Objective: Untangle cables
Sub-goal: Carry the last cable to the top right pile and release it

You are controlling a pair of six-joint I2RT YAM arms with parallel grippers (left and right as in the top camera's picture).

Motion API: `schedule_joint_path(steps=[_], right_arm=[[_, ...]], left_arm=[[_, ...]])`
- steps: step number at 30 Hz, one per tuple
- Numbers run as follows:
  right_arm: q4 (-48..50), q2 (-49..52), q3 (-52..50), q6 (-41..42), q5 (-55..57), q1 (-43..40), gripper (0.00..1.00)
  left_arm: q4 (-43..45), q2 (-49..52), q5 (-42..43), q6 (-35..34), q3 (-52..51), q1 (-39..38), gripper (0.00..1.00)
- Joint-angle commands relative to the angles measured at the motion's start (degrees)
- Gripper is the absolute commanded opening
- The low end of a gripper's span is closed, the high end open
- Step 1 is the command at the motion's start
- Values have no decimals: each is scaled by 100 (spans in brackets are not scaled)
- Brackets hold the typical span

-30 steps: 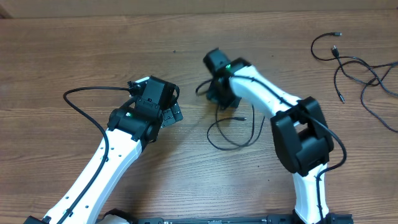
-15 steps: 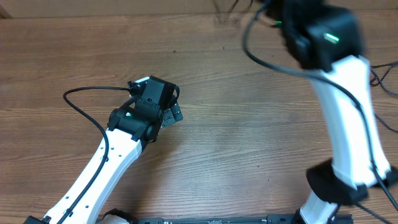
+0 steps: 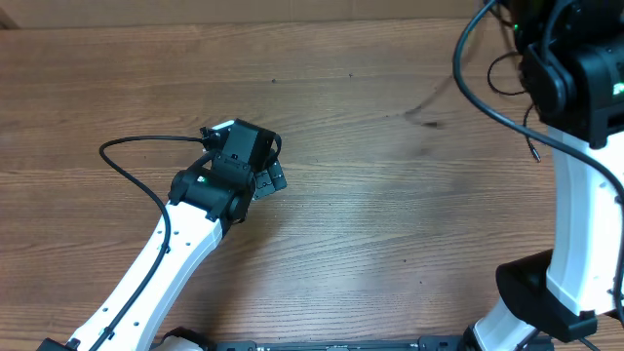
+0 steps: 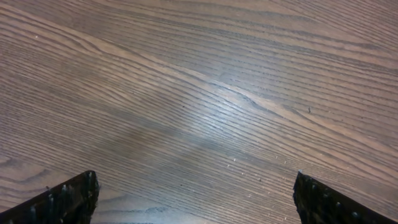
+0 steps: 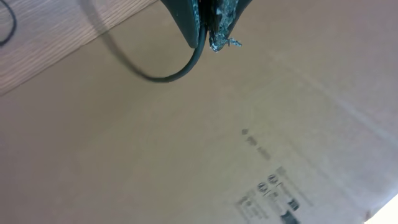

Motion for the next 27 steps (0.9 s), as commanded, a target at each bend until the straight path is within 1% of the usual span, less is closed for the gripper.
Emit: schedule_joint_path(steps=[1,4,6,9,12,20,22,25,27], right_arm=[[-98,-33,9,-50,107,-203,4],[-210,-28,-61,-57,107,-407,4],[-227,-7,-144,-284,125,-581,4],[-328,107,-269,-496,549,-916,4],[-514,234,-393,-490,835,-1335,4],[-472,249,-1521,-433,855,-2406,4],[-431,249,-1849,-435,957,-2719,4],[-415,249,-2479,-433,979,-3403,4],[-400,249,-2761,-431,970,-3663,4]], left_arm=[[7,0,-76,-79,105,22,99],[7,0,-76,-79,105,22,100],[7,0,-76,-79,105,22,100],[7,0,-76,-76,105,22,100],[7,0,-76,-79,105,22,99],[7,0,-76,-76,105,22,100],[7,0,-76,-79,105,22,100],[7,0,-76,-79,105,22,100],[7,0,-76,-79,105,22,100]])
